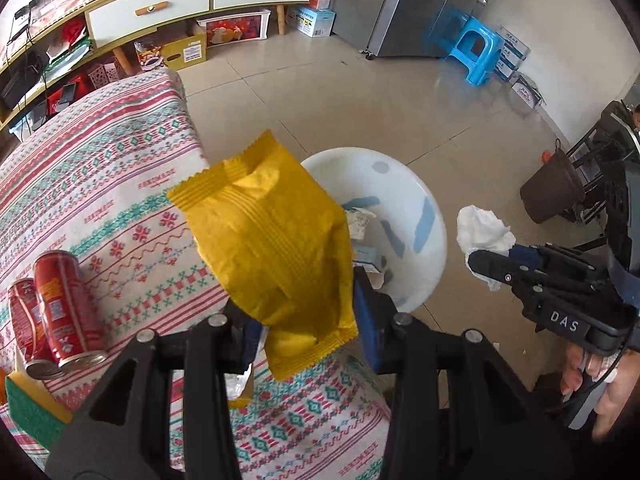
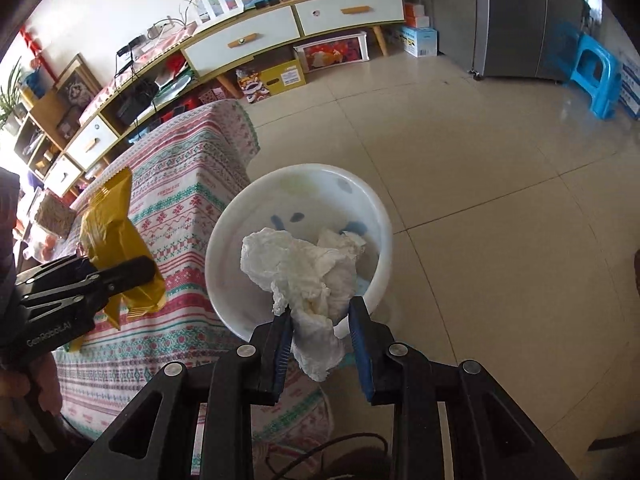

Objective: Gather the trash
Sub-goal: 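Carry the yellow bag with the left tool while the right tool carries the tissue over the bin, then open the left tool to drop the bag while the right tool drops the tissue into the bin, then grasp the green-yellow sponge on the table with the left tool, then grasp the red can on the table with the right tool and lift it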

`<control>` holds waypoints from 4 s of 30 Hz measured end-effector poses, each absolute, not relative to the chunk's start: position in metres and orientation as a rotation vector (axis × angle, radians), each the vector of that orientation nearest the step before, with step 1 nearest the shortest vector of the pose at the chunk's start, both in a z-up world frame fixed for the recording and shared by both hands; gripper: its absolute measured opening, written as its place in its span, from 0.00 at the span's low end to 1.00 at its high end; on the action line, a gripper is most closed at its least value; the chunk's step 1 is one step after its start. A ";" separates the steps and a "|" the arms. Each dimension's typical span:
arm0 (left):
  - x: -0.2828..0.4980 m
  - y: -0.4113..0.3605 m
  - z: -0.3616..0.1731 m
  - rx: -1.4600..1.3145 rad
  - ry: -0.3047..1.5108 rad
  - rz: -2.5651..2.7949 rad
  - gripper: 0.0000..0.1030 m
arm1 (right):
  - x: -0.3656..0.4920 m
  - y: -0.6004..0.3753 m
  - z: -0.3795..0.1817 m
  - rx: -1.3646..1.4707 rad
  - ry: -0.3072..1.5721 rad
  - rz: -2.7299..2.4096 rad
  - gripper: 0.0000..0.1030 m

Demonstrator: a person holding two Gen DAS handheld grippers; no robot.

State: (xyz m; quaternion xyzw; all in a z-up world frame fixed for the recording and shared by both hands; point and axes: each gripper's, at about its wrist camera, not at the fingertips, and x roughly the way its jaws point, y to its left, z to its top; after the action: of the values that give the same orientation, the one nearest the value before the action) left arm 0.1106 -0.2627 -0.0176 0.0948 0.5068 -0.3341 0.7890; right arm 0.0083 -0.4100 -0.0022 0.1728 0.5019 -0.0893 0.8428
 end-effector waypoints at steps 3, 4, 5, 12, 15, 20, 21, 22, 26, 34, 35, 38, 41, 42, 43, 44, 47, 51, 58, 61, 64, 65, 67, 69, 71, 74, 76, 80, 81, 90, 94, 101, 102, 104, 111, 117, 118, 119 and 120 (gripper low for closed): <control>0.112 -0.276 -0.021 0.190 1.099 -0.741 0.41 | 0.004 -0.416 -0.004 0.380 1.062 -0.193 0.29; 0.113 -0.281 -0.021 0.184 1.102 -0.749 0.41 | 0.003 -0.417 -0.004 0.381 1.062 -0.195 0.29; 0.113 -0.284 -0.022 0.179 1.103 -0.757 0.41 | 0.002 -0.418 -0.004 0.383 1.062 -0.197 0.29; 0.109 -0.293 -0.019 0.213 1.062 -0.732 0.68 | 0.003 -0.420 -0.002 0.396 1.050 -0.203 0.29; 0.107 -0.287 -0.016 0.240 1.048 -0.717 0.72 | 0.006 -0.416 -0.002 0.390 1.053 -0.202 0.30; 0.107 -0.269 -0.013 0.256 1.035 -0.696 0.78 | 0.012 -0.413 -0.004 0.380 1.062 -0.200 0.30; 0.108 -0.265 -0.013 0.251 1.035 -0.690 0.79 | 0.013 -0.413 -0.005 0.380 1.065 -0.200 0.30; 0.108 -0.261 -0.012 0.245 1.036 -0.685 0.80 | 0.015 -0.412 -0.007 0.382 1.071 -0.201 0.30; 0.107 -0.242 -0.012 0.241 1.034 -0.659 0.81 | 0.023 -0.410 -0.009 0.401 1.083 -0.195 0.30; 0.103 -0.204 -0.010 0.226 1.032 -0.619 0.84 | 0.042 -0.399 -0.013 0.399 1.098 -0.190 0.30; 0.102 -0.199 -0.010 0.222 1.032 -0.615 0.84 | 0.044 -0.398 -0.013 0.397 1.100 -0.190 0.30; 0.100 -0.186 -0.010 0.226 1.029 -0.597 0.84 | 0.048 -0.395 -0.014 0.390 1.099 -0.203 0.34; 0.098 -0.172 -0.008 0.238 1.015 -0.575 0.85 | 0.053 -0.393 -0.013 0.407 1.093 -0.216 0.53; 0.098 -0.167 -0.008 0.240 1.013 -0.568 0.86 | 0.053 -0.392 -0.012 0.409 1.087 -0.219 0.56; 0.098 -0.163 -0.008 0.239 1.011 -0.562 0.86 | 0.055 -0.390 -0.011 0.403 1.083 -0.219 0.59; 0.099 -0.159 -0.007 0.236 1.011 -0.557 0.86 | 0.056 -0.387 -0.010 0.392 1.079 -0.219 0.61; 0.098 -0.147 -0.006 0.227 1.013 -0.542 0.87 | 0.060 -0.378 -0.006 0.363 1.069 -0.217 0.66; 0.100 -0.133 -0.004 0.223 1.012 -0.520 0.87 | 0.064 -0.365 -0.003 0.346 1.066 -0.196 0.67; 0.104 -0.101 -0.001 0.216 1.018 -0.476 0.87 | 0.068 -0.335 0.004 0.300 1.060 -0.155 0.73; 0.108 -0.082 -0.001 0.207 1.028 -0.447 0.87 | 0.069 -0.322 0.006 0.291 1.059 -0.131 0.75; 0.114 -0.062 -0.002 0.184 1.047 -0.416 0.87 | 0.072 -0.310 0.006 0.271 1.063 -0.111 0.77; 0.116 -0.055 -0.001 0.177 1.051 -0.404 0.87 | 0.074 -0.306 0.005 0.264 1.065 -0.106 0.77; 0.119 -0.041 -0.001 0.165 1.060 -0.382 0.87 | 0.077 -0.298 0.004 0.251 1.069 -0.096 0.77; 0.122 -0.029 -0.002 0.150 1.073 -0.365 0.87 | 0.079 -0.290 0.003 0.241 1.074 -0.088 0.78; 0.123 -0.018 -0.003 0.130 1.091 -0.359 0.87 | 0.082 -0.284 0.001 0.234 1.080 -0.082 0.78; 0.125 -0.005 -0.007 0.103 1.106 -0.353 0.87 | 0.086 -0.279 -0.001 0.227 1.088 -0.077 0.79; 0.126 0.003 -0.012 0.083 1.115 -0.352 0.87 | 0.088 -0.275 -0.003 0.223 1.092 -0.074 0.79; 0.128 0.005 -0.030 0.083 1.157 -0.343 0.87 | 0.091 -0.266 -0.005 0.210 1.102 -0.064 0.79; 0.129 0.006 -0.034 0.077 1.168 -0.337 0.87 | 0.092 -0.264 -0.006 0.206 1.105 -0.060 0.79; 0.143 0.003 -0.056 -0.033 1.212 -0.266 0.87 | 0.098 -0.251 -0.012 0.187 1.121 -0.043 0.80; 0.140 -0.003 -0.060 -0.020 1.215 -0.276 0.74 | 0.101 -0.249 -0.013 0.187 1.125 -0.040 0.80; 0.130 0.003 -0.041 -0.005 1.159 -0.328 0.68 | 0.103 -0.243 -0.012 0.184 1.123 -0.031 0.80; 0.128 0.006 -0.037 -0.007 1.146 -0.332 0.68 | 0.104 -0.242 -0.011 0.184 1.122 -0.029 0.80; 0.125 0.012 -0.028 -0.009 1.117 -0.337 0.68 | 0.106 -0.237 -0.011 0.183 1.121 -0.021 0.80; 0.123 0.035 -0.012 0.009 1.050 -0.305 0.68 | 0.124 -0.206 -0.012 0.168 1.124 0.026 0.80; 0.124 0.048 -0.016 0.013 1.050 -0.277 0.68 | 0.145 -0.168 -0.016 0.155 1.128 0.086 0.80; 0.124 0.051 -0.016 0.011 1.051 -0.274 0.68 | 0.148 -0.162 -0.017 0.152 1.130 0.096 0.80; 0.125 0.053 -0.016 0.010 1.052 -0.271 0.68 | 0.151 -0.156 -0.019 0.148 1.132 0.107 0.80; 0.125 0.055 -0.017 0.009 1.053 -0.269 0.68 | 0.153 -0.150 -0.020 0.143 1.134 0.117 0.80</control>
State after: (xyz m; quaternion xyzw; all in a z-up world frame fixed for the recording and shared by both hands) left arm 0.1250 0.0549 -0.0167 0.0041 0.5008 -0.1277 0.8561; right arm 0.1527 -0.1500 -0.0197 0.0677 0.5365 0.0551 0.8394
